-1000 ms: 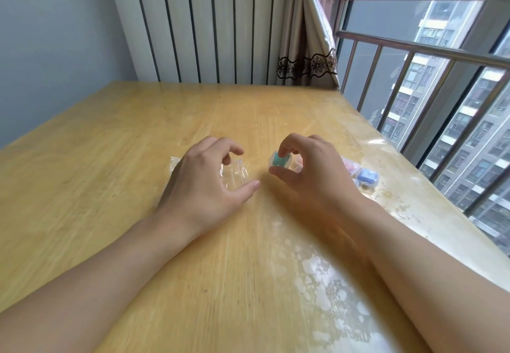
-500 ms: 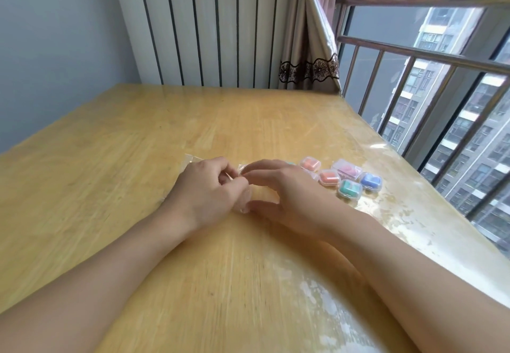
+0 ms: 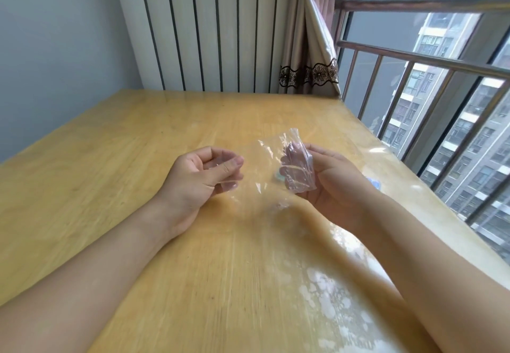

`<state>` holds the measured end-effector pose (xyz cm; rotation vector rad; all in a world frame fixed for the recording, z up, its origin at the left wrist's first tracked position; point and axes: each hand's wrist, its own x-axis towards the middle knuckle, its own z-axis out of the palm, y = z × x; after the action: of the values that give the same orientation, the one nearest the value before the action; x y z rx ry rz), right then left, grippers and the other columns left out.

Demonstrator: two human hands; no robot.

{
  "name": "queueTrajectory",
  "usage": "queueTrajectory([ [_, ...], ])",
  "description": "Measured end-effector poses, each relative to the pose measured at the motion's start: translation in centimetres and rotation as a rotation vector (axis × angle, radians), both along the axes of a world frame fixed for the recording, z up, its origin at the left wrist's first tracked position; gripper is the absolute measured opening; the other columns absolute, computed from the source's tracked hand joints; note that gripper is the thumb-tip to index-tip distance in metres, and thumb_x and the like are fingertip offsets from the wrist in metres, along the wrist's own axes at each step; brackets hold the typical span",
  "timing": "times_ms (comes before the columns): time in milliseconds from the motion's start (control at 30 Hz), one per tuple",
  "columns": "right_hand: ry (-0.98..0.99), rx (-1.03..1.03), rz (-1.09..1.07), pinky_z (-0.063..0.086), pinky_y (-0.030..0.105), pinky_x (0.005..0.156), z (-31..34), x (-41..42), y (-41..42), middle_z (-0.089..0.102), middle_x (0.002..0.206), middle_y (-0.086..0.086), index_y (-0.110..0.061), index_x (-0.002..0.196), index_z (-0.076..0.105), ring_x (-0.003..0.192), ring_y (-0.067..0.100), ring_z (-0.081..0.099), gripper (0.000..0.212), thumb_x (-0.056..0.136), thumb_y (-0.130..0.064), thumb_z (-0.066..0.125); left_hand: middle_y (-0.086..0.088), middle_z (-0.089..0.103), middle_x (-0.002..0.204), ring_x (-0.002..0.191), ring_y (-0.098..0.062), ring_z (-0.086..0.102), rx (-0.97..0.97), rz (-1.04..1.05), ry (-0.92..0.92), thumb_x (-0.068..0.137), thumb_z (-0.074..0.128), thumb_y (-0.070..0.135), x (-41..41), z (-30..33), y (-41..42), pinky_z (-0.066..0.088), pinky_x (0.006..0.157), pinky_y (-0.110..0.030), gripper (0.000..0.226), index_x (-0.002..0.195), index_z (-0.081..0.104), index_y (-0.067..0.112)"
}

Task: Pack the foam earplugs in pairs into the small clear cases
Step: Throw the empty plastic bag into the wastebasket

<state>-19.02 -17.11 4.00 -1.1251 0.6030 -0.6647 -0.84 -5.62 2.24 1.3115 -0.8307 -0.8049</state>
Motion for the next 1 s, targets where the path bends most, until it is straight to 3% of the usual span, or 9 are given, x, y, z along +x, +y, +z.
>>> queueTrajectory([
  [100,0.05,0.068,-0.073,0.055,0.028,0.055,0.0,0.1,-0.3,0.067,0.08,0.003,-0.01,0.096,0.072,0.069,0.02,0.065,0.027,0.101,-0.033,0.058,-0.004,0.065,0.075,0.064,-0.013,0.066,0.029,0.038,0.064,0.072,0.079,0.023,0.0,-0.4,-0.3,0.059,0.061,-0.024,0.027,0.092,0.068,0.008],
  [200,0.26,-0.222,-0.023,0.058,0.034,0.062,-0.1,0.1,-0.1,0.069,0.084,0.002,-0.013,0.101,0.073,0.072,0.019,0.066,0.054,0.08,-0.062,0.07,-0.006,0.063,0.085,0.058,-0.01,0.066,0.011,0.145,-0.069,0.083,0.077,0.015,-0.4,-0.5,-0.5,0.059,0.057,-0.024,0.014,0.09,0.068,0.008],
  [267,0.298,-0.384,-0.035,0.054,0.03,0.055,-0.5,0.4,0.6,0.062,0.073,0.002,-0.008,0.096,0.068,0.061,0.016,0.06,0.041,0.082,-0.045,0.078,-0.006,0.066,0.091,0.065,-0.01,0.069,0.013,0.131,-0.06,0.077,0.081,0.026,-0.9,-0.5,-0.5,0.059,0.058,-0.025,0.031,0.099,0.067,0.009],
  [367,0.187,-0.3,-0.128,0.048,0.025,0.047,-0.9,0.7,0.6,0.049,0.059,0.003,-0.005,0.092,0.064,0.049,0.015,0.045,0.016,0.093,-0.019,0.072,-0.004,0.073,0.095,0.08,-0.013,0.072,0.14,-0.028,0.002,0.06,0.086,0.037,-1.0,-0.4,0.0,0.06,0.07,-0.027,0.062,0.112,0.066,0.011],
  [500,0.226,-0.31,-0.251,0.043,0.021,0.043,-0.9,-0.1,-0.6,0.054,0.052,-0.002,-0.01,0.077,0.063,0.041,0.01,0.045,0.023,0.09,-0.023,0.077,-0.002,0.068,0.075,0.063,-0.009,0.066,0.159,-0.067,0.039,0.082,0.078,0.012,-0.7,-0.4,0.2,0.054,0.056,-0.019,0.014,0.094,0.07,0.011],
  [567,0.222,-0.33,-0.347,0.037,0.019,0.039,-0.9,-0.4,-1.2,0.055,0.049,-0.003,-0.01,0.071,0.063,0.037,0.008,0.042,0.026,0.088,-0.021,0.079,0.002,0.063,0.071,0.057,-0.007,0.058,0.125,-0.023,0.052,0.086,0.075,0.01,-0.7,-0.7,-0.1,0.048,0.05,-0.015,0.009,0.092,0.069,0.012],
  [733,0.181,-0.294,-0.306,0.036,0.019,0.04,-1.2,-0.3,-0.3,0.053,0.049,-0.003,-0.01,0.073,0.058,0.037,0.008,0.039,0.029,0.095,-0.024,0.071,0.004,0.057,0.07,0.056,-0.009,0.051,0.048,0.014,0.087,0.094,0.066,0.03,-1.1,-0.9,-0.1,0.046,0.051,-0.019,0.021,0.094,0.072,0.011],
  [900,0.185,-0.341,-0.442,0.037,0.023,0.043,-0.5,-1.2,-0.1,0.046,0.049,-0.004,-0.013,0.069,0.054,0.041,0.012,0.038,0.033,0.098,-0.023,0.067,0.002,0.062,0.066,0.063,-0.014,0.059,-0.01,0.237,0.047,0.105,0.047,0.035,-1.6,-0.9,0.2,0.049,0.054,-0.024,0.036,0.087,0.072,0.016],
  [1000,0.208,-0.246,-0.433,0.038,0.024,0.046,-0.2,-2.4,0.0,0.046,0.051,-0.004,-0.011,0.078,0.055,0.042,0.011,0.038,0.027,0.099,-0.025,0.065,-0.002,0.066,0.071,0.068,-0.018,0.066,-0.035,0.185,0.077,0.101,0.049,0.044,-1.4,-0.4,1.0,0.055,0.056,-0.026,0.038,0.097,0.07,0.013],
])
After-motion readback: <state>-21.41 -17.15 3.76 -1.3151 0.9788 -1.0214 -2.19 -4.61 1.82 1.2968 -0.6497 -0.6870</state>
